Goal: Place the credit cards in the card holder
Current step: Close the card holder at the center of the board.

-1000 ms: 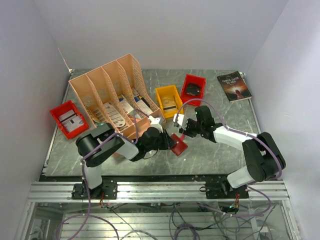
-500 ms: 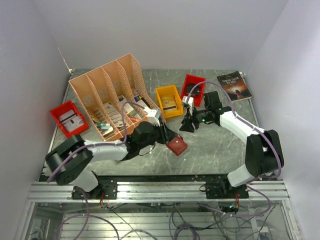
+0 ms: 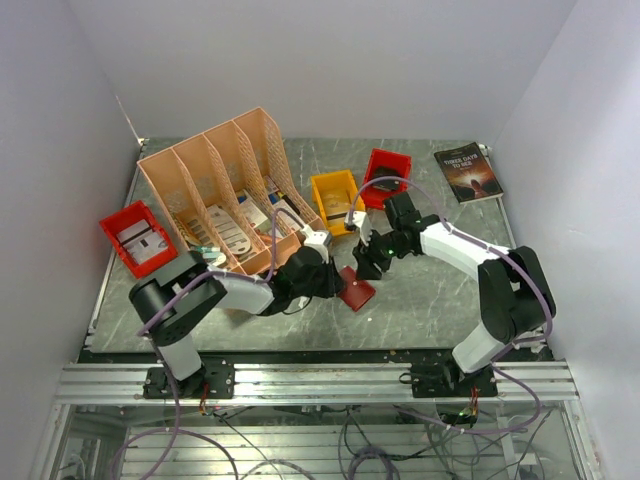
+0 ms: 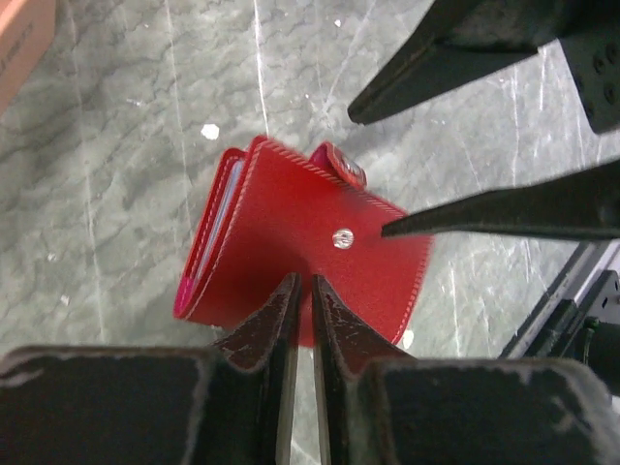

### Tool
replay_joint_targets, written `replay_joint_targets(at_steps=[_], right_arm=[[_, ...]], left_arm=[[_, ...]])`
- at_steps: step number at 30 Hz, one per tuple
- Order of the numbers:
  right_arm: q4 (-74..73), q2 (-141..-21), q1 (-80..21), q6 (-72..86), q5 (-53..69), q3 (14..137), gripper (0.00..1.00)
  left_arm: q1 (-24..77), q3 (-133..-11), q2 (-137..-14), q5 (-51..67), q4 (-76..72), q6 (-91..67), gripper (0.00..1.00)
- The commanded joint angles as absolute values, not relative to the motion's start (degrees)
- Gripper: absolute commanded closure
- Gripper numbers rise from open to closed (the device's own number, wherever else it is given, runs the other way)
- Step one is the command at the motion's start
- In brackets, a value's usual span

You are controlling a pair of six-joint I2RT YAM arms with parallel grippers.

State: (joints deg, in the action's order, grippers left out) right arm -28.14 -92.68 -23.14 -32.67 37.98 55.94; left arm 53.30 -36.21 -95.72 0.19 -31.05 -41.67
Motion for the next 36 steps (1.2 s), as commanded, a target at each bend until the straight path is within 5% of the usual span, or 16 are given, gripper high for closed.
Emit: replay_joint_targets(at_steps=[1, 12, 25, 36], right_arm=[[-26.39, -93.67, -24.31, -30.54, 31.94, 56.82, 0.52], [-23.33, -94.22, -26.54, -27.25, 24.38, 56.63, 0.63], [-25.80, -92.80, -24.53, -27.92, 26.96, 57.13, 1.00], [-28.40, -95.29, -23.71, -31.43, 36.71, 63.27, 1.00]], left_arm=[[52.29, -40.49, -100.02, 1.32, -31.54, -41.43, 0.80], [52.01, -38.77, -103.67, 1.57, -34.52, -44.70, 0.82], [51.83, -39.29, -103.11, 1.51, -33.52, -44.55, 0.82], [51.77, -37.99, -97.82, 5.47, -36.17, -46.80, 0.79]])
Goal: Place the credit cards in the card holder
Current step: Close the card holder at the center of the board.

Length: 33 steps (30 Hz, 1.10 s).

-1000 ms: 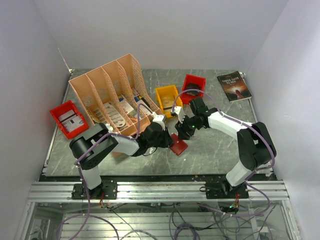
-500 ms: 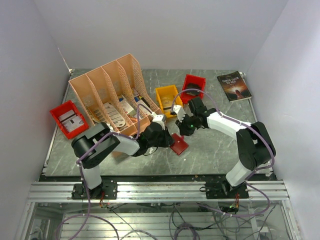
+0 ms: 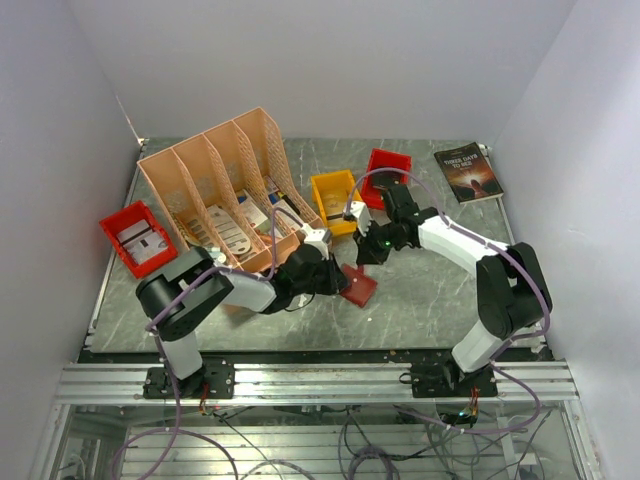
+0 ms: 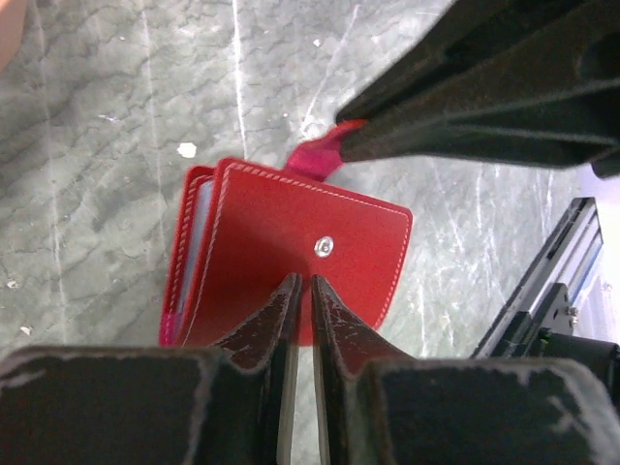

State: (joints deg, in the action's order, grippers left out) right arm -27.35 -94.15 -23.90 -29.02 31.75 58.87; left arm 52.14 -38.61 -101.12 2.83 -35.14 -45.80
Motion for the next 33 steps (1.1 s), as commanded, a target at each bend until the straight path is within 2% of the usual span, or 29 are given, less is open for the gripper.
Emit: replay_joint_targets(at_steps=[1, 8, 19, 30, 33], right_arm=[[-28.73, -95.99, -23.77, -32.46, 37.39, 63.92, 1.00], [-34.85, -103.02, -24.48, -38.64, 43.05, 67.65, 1.00], [-35.31, -102.12, -24.03, -39.15, 43.60, 65.38, 1.00], [-36.17, -99.40, -21.38, -38.83, 44.37, 64.25, 0.77], [-36.20, -99.87, -21.27, -38.47, 44.12, 64.29, 0.75]], left_arm=[[51.69, -37.97, -97.27, 5.41, -35.72, -46.91, 0.79], [49.33, -37.35, -97.37, 5.57, -34.84, -47.82, 0.79], [47.77, -38.54, -103.59, 7.47, -37.43, -48.11, 0.84], [47.81, -36.84, -104.41, 7.94, -39.52, -48.91, 0.88], [47.81, -36.83, -104.09, 8.00, -39.38, -48.83, 0.88]])
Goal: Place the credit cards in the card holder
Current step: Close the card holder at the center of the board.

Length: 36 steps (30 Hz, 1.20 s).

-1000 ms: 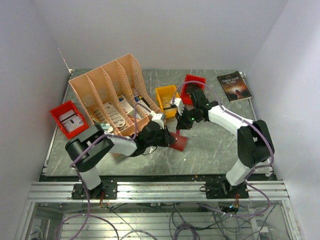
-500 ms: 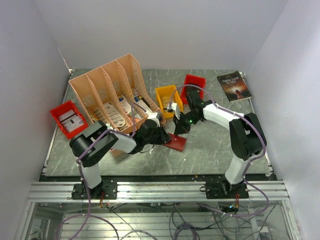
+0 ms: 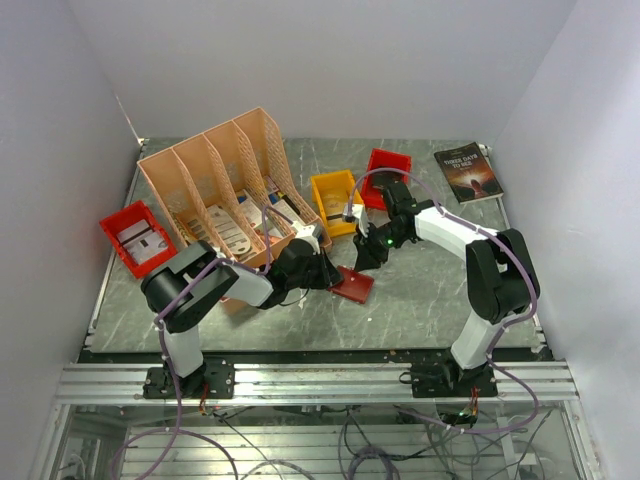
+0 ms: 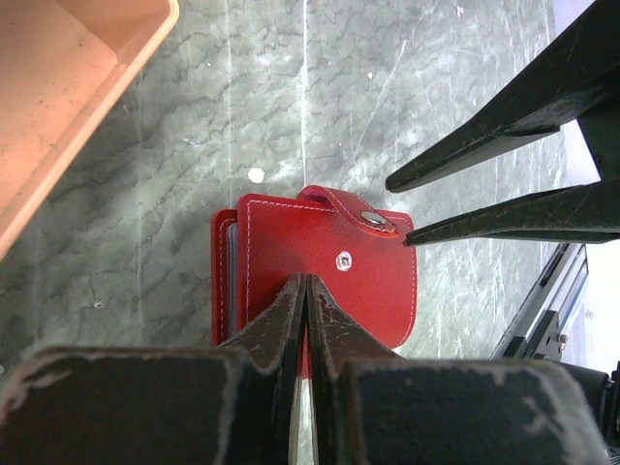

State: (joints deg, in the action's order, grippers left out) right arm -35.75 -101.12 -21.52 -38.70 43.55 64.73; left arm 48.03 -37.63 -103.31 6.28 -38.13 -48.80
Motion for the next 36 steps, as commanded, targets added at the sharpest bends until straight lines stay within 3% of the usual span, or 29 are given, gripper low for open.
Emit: replay_joint_targets(at_steps=[1, 9, 15, 18, 20, 28, 36], right_arm=[[-36.33, -100.12, -21.27, -38.42, 44.14, 64.45, 0.75], [-37.31, -99.42, -21.32, -40.42, 45.83, 64.40, 0.71], [-30.79, -92.49, -21.36, -45.36, 46.63, 58.94, 0.53], [-22.41, -86.62, -21.67, -50.65, 47.27, 51.04, 0.38], [-18.33, -84.51, -22.07, -54.08, 47.55, 48.54, 0.35], [-14.57, -88.33, -26.43, -54.37, 40.93, 48.40, 0.40], [-15.58, -90.50, -27.77, -52.92, 38.10, 50.20, 0.56]], left_arm=[[47.81, -36.90, -104.00, 7.92, -39.18, -48.74, 0.88], [47.81, -37.29, -104.32, 8.43, -39.01, -48.76, 0.88], [47.80, -37.09, -104.35, 8.61, -39.33, -49.04, 0.88], [47.81, -37.30, -104.39, 8.75, -39.08, -48.97, 0.88], [47.76, -37.35, -104.49, 8.81, -38.97, -48.94, 0.88], [47.79, -37.01, -104.94, 9.14, -39.72, -49.28, 0.88], [47.74, -36.65, -104.46, 9.05, -39.98, -49.39, 0.88]])
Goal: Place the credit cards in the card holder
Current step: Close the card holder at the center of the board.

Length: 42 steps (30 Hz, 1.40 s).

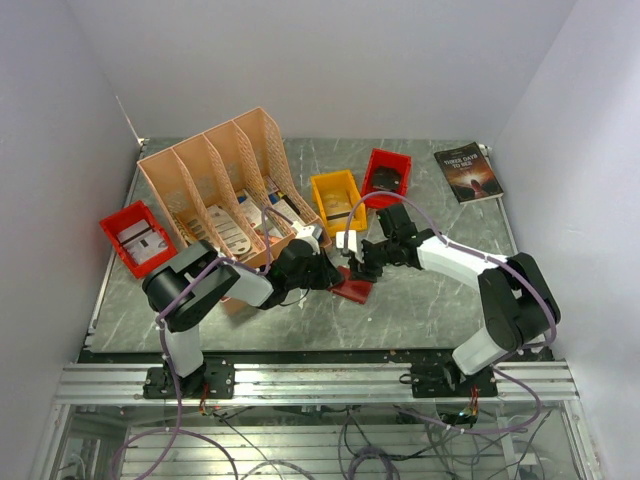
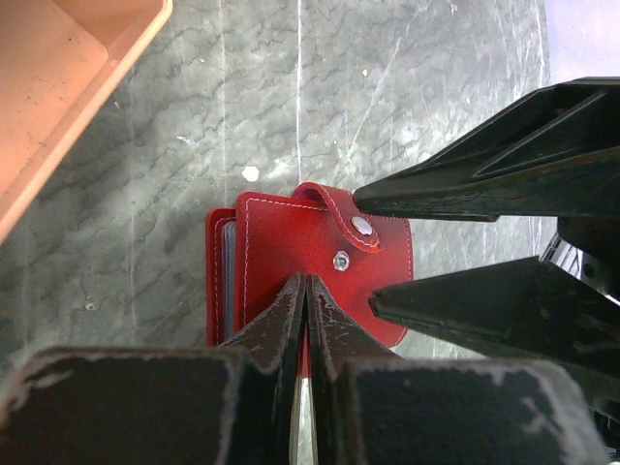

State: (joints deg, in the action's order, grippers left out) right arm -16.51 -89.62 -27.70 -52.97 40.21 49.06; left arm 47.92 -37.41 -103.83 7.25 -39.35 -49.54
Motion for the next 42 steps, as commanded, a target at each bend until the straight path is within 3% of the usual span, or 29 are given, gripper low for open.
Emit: replay_joint_targets(at_steps=[1, 17, 23, 30, 42], right_arm=[[-16.12, -90.60, -27.77, -53.00, 37.81, 50.38, 0.58], [-17.95, -91.77, -27.77, -50.59, 34.84, 52.42, 0.99], [-18.83, -92.21, -27.24, -49.64, 34.65, 53.03, 1.00], [-23.16, -92.44, -23.60, -48.22, 42.88, 54.92, 1.00], [-21.05, -92.10, -26.08, -46.21, 44.71, 54.99, 1.00]], left_arm=[[47.78, -36.73, -104.50, 9.13, -39.99, -49.39, 0.88], [47.81, -36.47, -104.38, 9.14, -40.04, -49.39, 0.88], [47.81, -36.58, -104.51, 9.32, -40.18, -49.56, 0.88], [47.96, -36.74, -102.92, 9.61, -39.21, -49.22, 0.88], [50.23, -35.60, -101.33, 8.62, -40.93, -51.14, 0.88]])
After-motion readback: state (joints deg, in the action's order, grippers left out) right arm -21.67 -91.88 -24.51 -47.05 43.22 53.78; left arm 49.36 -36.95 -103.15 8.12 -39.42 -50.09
